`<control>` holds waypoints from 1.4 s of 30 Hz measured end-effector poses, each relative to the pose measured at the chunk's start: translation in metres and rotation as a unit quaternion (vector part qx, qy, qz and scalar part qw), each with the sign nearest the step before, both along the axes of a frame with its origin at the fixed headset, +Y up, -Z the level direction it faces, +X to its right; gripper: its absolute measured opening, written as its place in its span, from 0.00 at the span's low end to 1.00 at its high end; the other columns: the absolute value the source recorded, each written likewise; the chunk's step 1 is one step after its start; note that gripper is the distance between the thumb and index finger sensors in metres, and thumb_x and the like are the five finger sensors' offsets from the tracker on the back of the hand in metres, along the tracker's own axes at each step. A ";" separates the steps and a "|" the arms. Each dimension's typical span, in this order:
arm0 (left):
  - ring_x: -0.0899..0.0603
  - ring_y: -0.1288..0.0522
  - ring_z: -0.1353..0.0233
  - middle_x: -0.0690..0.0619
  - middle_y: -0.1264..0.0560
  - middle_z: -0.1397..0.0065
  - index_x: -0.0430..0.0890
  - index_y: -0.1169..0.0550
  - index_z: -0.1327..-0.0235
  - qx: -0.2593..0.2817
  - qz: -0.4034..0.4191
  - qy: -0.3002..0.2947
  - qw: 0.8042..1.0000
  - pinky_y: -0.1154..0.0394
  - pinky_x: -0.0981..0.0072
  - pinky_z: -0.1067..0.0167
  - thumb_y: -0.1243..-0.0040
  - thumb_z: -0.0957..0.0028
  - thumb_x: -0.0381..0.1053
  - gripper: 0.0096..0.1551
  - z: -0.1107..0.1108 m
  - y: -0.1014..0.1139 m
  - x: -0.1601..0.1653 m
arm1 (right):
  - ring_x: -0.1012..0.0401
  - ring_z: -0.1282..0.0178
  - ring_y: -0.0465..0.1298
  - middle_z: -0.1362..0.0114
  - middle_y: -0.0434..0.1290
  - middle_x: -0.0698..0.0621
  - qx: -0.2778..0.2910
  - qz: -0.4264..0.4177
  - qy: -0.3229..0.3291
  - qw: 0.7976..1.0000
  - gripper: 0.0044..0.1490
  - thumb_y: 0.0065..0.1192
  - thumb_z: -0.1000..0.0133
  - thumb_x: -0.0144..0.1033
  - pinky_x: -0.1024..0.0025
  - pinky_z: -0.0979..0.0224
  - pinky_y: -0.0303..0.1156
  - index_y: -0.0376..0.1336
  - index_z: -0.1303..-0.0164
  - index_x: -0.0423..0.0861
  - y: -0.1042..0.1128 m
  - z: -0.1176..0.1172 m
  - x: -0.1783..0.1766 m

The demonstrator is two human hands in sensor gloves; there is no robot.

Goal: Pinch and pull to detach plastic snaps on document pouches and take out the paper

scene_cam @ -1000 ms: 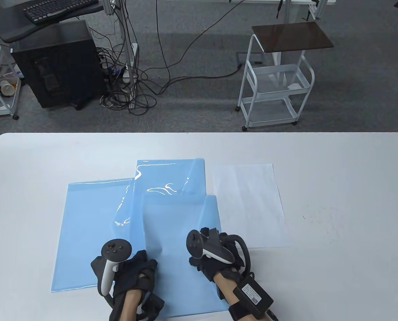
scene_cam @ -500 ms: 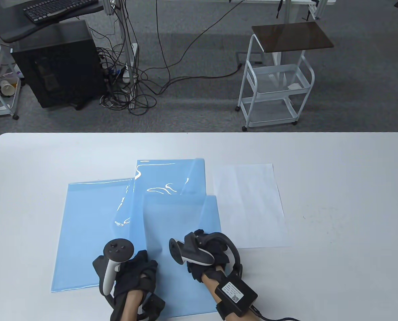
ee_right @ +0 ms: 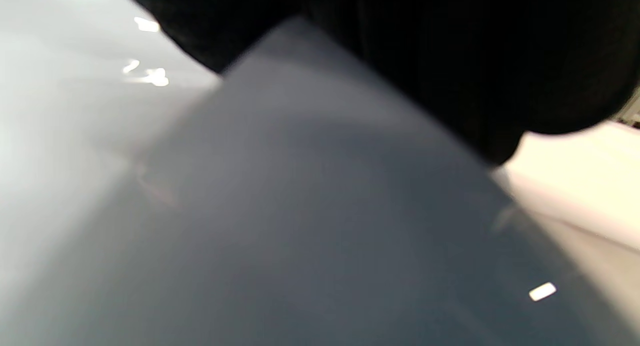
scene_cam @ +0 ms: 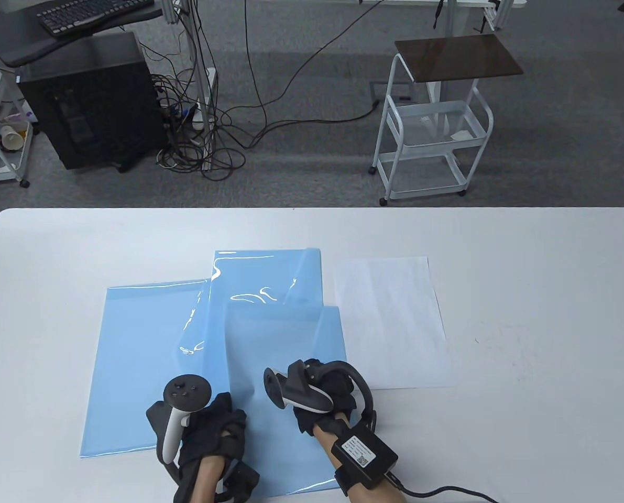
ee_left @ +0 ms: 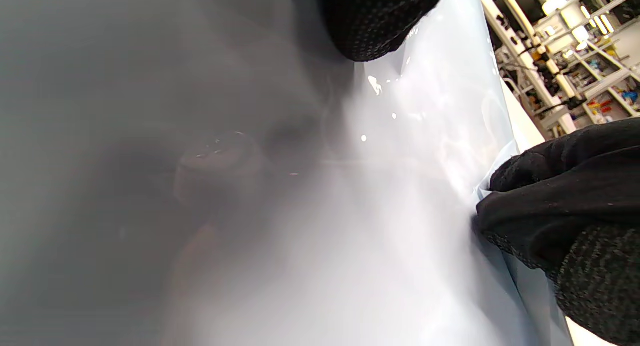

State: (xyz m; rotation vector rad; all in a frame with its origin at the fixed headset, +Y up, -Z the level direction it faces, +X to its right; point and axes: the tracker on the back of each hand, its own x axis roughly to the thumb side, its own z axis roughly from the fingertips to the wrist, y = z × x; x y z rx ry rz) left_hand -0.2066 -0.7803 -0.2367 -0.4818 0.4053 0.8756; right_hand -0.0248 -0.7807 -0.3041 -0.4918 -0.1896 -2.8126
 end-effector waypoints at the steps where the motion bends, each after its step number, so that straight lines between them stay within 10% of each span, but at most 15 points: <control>1: 0.46 0.12 0.45 0.50 0.19 0.34 0.42 0.31 0.28 -0.001 0.004 0.002 1.000 0.14 0.61 0.50 0.41 0.40 0.44 0.27 0.000 0.000 -0.001 | 0.41 0.56 0.87 0.44 0.82 0.29 0.003 0.003 0.001 1.000 0.33 0.71 0.44 0.38 0.44 0.58 0.85 0.68 0.34 0.31 -0.001 0.000 -0.001; 15: 0.47 0.12 0.45 0.51 0.19 0.34 0.44 0.31 0.29 -0.005 -0.017 -0.001 1.000 0.14 0.61 0.49 0.42 0.41 0.44 0.27 0.001 0.001 0.000 | 0.46 0.60 0.88 0.48 0.84 0.33 0.067 0.034 -0.023 0.997 0.29 0.71 0.45 0.31 0.49 0.62 0.87 0.69 0.36 0.33 -0.005 0.002 -0.003; 23: 0.47 0.12 0.45 0.51 0.19 0.34 0.43 0.31 0.28 -0.003 -0.020 -0.004 1.000 0.14 0.62 0.49 0.41 0.41 0.44 0.27 0.000 0.001 0.002 | 0.47 0.57 0.88 0.43 0.83 0.37 0.013 -0.067 -0.058 0.996 0.34 0.73 0.44 0.34 0.49 0.60 0.87 0.66 0.30 0.33 0.008 -0.011 0.018; 35: 0.47 0.12 0.46 0.51 0.19 0.35 0.43 0.31 0.28 -0.005 -0.011 0.000 1.000 0.14 0.61 0.49 0.41 0.40 0.44 0.27 0.000 0.001 0.001 | 0.35 0.19 0.63 0.12 0.58 0.38 0.042 -0.026 -0.015 0.999 0.48 0.74 0.45 0.31 0.28 0.29 0.65 0.51 0.18 0.44 0.057 0.008 0.064; 42: 0.47 0.12 0.46 0.51 0.19 0.35 0.43 0.31 0.28 -0.004 -0.008 0.000 1.000 0.14 0.61 0.49 0.41 0.40 0.44 0.27 0.000 0.001 0.000 | 0.45 0.13 0.55 0.12 0.60 0.48 0.025 0.065 0.097 0.993 0.48 0.80 0.52 0.29 0.39 0.18 0.53 0.57 0.22 0.53 0.049 0.027 0.076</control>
